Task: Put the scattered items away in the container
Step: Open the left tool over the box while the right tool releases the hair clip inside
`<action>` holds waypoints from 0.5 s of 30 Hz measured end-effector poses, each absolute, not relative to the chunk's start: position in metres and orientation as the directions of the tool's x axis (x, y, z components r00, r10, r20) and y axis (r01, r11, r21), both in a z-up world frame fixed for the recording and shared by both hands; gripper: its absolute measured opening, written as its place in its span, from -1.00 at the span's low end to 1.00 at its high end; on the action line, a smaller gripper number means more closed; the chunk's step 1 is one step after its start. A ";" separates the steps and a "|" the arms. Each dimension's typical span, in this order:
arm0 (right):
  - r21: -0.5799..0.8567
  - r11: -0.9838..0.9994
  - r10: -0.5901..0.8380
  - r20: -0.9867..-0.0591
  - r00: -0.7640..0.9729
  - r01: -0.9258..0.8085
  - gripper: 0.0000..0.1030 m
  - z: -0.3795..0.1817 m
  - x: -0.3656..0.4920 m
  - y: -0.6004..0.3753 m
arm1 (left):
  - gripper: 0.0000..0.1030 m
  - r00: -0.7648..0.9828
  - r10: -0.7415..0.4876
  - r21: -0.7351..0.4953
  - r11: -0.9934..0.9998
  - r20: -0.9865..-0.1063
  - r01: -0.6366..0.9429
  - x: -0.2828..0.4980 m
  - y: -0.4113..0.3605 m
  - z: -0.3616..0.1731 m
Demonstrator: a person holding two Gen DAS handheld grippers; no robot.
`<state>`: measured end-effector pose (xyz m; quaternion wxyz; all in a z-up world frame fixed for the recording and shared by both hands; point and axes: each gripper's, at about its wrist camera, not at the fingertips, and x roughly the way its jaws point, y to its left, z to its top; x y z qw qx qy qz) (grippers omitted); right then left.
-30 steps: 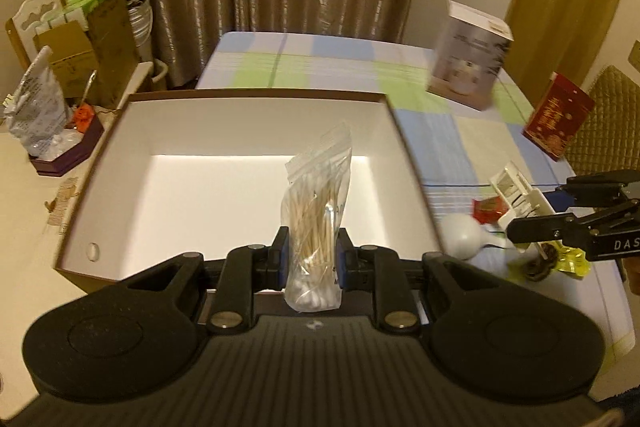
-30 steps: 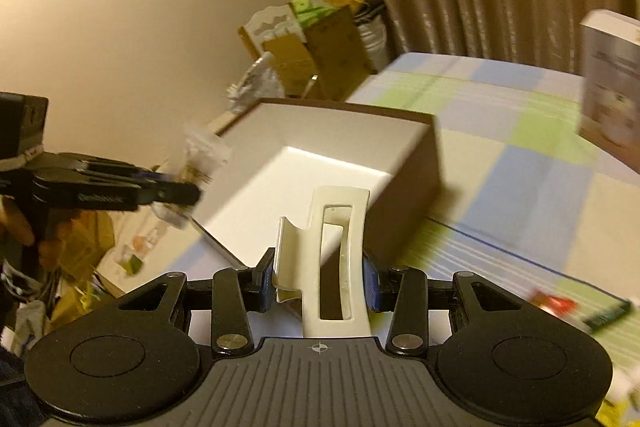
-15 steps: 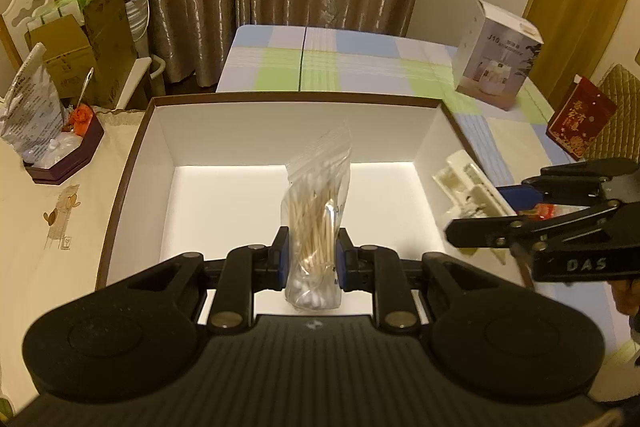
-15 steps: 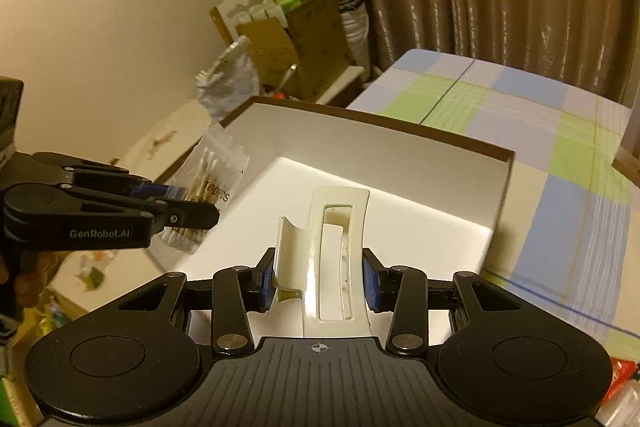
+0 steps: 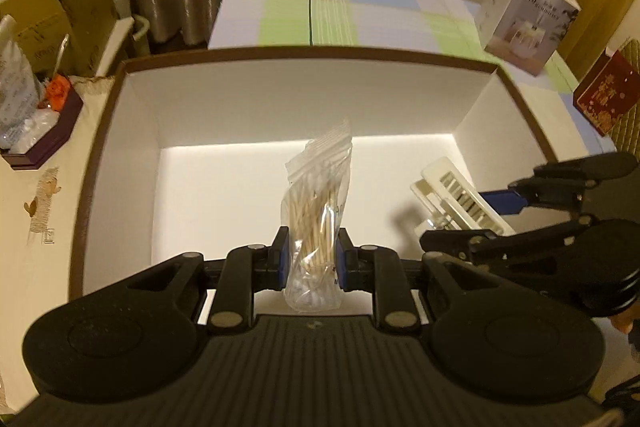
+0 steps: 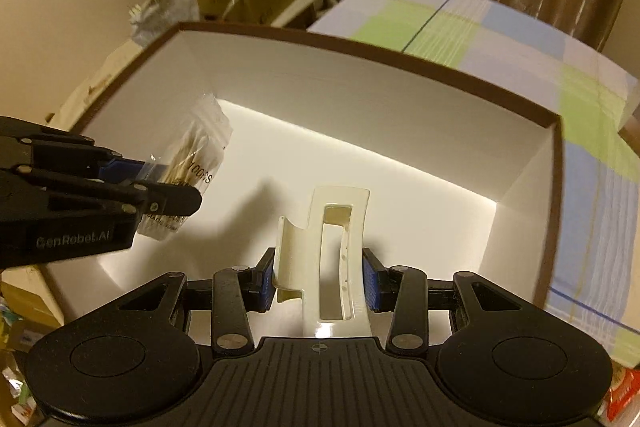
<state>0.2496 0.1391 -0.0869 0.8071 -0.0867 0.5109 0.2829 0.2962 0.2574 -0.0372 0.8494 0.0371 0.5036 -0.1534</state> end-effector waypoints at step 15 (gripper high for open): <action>0.027 0.796 0.294 -0.891 0.346 -0.605 0.89 -0.109 0.261 0.158 | -0.42 0.365 -0.164 -0.054 0.954 -0.916 0.295 0.338 0.255 -0.067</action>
